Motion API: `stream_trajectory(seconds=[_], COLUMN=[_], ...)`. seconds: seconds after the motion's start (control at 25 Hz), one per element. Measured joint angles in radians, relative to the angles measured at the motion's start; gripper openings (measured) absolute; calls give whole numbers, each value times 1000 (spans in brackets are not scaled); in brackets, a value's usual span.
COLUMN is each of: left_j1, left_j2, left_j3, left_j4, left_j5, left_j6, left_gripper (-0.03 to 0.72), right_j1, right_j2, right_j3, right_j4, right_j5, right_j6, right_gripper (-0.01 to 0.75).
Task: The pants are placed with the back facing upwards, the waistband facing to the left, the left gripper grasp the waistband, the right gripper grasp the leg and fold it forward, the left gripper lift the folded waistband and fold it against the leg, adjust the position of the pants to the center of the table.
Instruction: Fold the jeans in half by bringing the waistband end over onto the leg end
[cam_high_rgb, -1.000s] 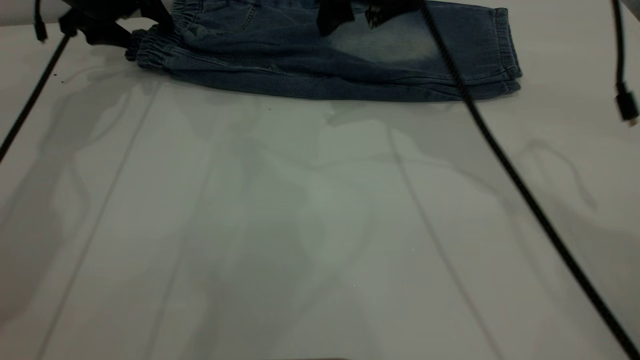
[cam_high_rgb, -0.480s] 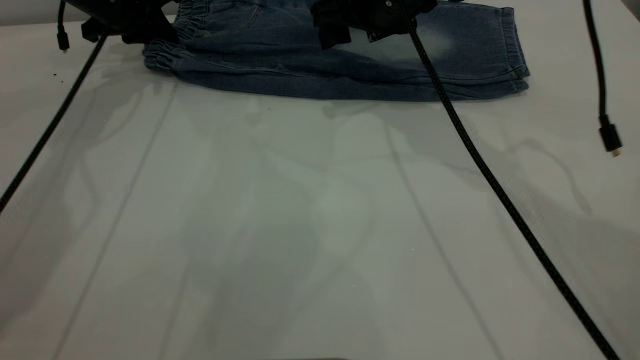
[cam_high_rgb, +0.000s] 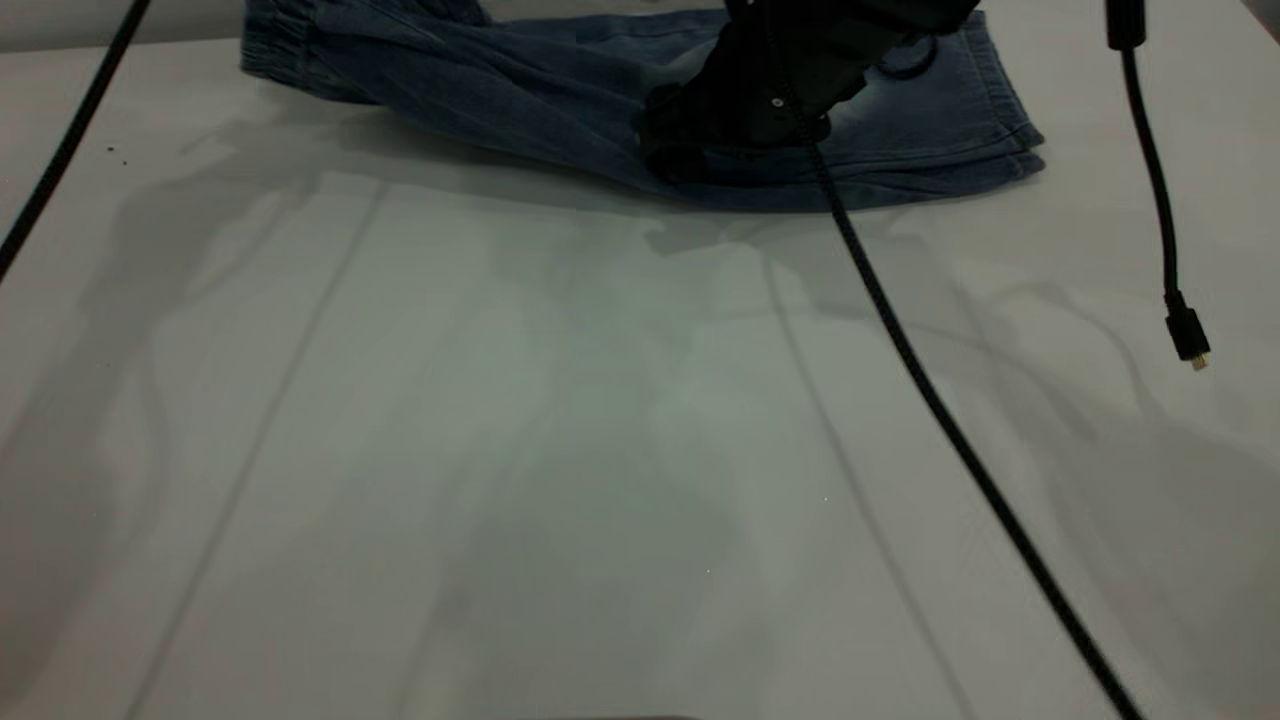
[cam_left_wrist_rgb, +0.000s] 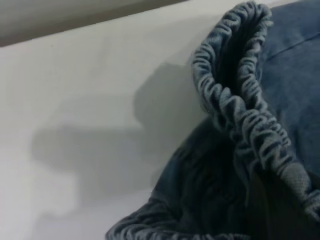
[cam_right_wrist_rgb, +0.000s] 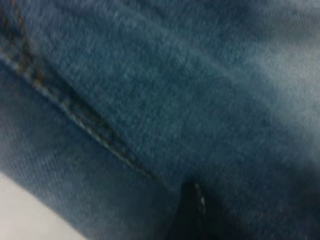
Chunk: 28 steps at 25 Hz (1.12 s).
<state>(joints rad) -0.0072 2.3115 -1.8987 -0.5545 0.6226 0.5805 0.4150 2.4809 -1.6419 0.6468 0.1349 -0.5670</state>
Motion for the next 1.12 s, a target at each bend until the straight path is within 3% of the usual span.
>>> stream_trajectory(seconds=[0.44,0.68,0.92,1.12], left_j1=[-35,-73,-140,-216], left_j2=[-75,-145,-210,-218], left_j3=[0,0,-13,-13], left_j4=[19,20,9,9], left_j5=[46,100,167,168], left_j6=[8,9,31,39], left_gripper=[60,59,59,59], right_j1=[150,49,-98,-116], right_j2=[-97,-274,-221,-133], right_j3=[6,3,2,2], right_j4=[-3,-82,-227,-252], right_j5=[228,361,516,524], right_j6=[-77,-56,58,86], right_gripper=[510,510,510,498])
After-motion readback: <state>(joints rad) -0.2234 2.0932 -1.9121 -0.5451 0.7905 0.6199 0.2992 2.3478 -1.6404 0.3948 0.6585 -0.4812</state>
